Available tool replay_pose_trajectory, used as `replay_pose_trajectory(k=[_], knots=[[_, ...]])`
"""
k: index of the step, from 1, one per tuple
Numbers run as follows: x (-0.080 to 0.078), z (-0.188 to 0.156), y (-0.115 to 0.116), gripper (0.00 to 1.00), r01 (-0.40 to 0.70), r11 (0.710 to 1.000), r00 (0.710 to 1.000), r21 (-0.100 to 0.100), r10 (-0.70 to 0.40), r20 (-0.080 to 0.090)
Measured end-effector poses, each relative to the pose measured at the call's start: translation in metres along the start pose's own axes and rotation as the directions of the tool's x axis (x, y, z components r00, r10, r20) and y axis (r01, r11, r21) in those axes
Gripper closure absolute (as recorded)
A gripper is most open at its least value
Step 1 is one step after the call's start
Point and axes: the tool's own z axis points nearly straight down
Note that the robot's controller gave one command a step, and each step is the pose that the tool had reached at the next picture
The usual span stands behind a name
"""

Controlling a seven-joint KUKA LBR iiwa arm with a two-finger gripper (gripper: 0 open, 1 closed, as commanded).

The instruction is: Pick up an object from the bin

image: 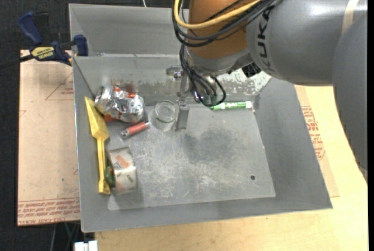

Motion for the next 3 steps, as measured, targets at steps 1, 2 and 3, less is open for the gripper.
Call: replay_pose_trajectory(k=[1, 2, 3], knots=[[-0.002, -0.005, -0.001, 0.0, -0.003, 1.0, 1.0, -0.001, 0.003, 0.008], [-0.025, 0.092, 0.049, 0.0, -0.053, 0.999, 0.999, -0.004, 0.053, 0.013], [-0.03, 0.067, 0.091, 0.0, -0.232, 0.973, 0.972, -0.007, 0.233, 0.018]])
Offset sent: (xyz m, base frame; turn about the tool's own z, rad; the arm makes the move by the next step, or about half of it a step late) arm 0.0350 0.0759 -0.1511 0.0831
